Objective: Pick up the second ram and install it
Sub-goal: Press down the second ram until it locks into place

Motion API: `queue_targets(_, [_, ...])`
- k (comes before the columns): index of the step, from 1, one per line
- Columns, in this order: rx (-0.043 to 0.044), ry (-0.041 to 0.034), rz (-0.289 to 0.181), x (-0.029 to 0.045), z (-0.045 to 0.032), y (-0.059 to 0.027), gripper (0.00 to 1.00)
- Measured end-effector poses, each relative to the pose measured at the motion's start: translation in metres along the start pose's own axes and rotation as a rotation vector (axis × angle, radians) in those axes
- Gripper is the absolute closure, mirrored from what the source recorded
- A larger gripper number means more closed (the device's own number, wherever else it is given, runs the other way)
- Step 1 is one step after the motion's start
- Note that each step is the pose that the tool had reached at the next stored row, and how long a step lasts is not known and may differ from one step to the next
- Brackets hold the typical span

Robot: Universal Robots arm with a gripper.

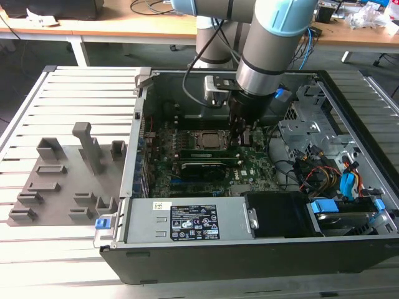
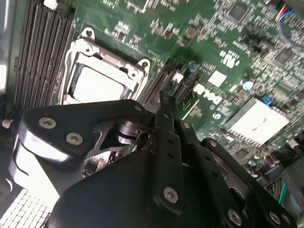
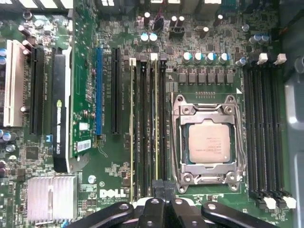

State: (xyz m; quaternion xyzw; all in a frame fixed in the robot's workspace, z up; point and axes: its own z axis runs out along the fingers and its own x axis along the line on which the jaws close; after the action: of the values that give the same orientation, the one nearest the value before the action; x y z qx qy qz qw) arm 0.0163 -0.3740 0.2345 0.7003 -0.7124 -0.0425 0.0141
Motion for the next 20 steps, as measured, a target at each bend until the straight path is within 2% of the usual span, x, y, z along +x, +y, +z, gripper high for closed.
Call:
queue_targets(1, [0.0014,0.0004,0.000,0.0007,0.0004,0.0070,0.89])
queue_targets(2, [0.0028,0.0002,0.000,0.0015,0.0014,0.0190,0.89])
queue_targets(4, [0.0038,0.0003,0.000,0.0019,0.0022,0.0297,0.89])
queue_targets(6, [0.0063,0.0003,0.000,0.0024,0.0039,0.0503,0.89])
queue_targets(7, [0.0099,0.0002,0.000,0.0027,0.0058,0.0697,0.89])
queue_targets(8, [0.0119,0.0004,-0.001,0.0029,0.0067,0.0772,0.89])
queue_targets(15, [0.0117,0.0001,0.000,0.0033,0.0133,0.0801,0.89])
queue_targets(16, [0.0117,-0.0002,0.000,0.0032,0.0132,0.0800,0.89])
queue_targets(17, [0.0132,-0.0044,-0.001,0.0027,0.0081,0.0799,0.89])
queue_targets(18, [0.0102,-0.0052,-0.001,0.0027,0.0057,0.0759,0.89])
queue_targets(19, [-0.0022,-0.0062,0.000,0.0025,0.0045,0.0633,0.89])
queue_targets(20, [-0.0104,-0.0065,0.000,0.0024,0.0040,0.0561,0.89])
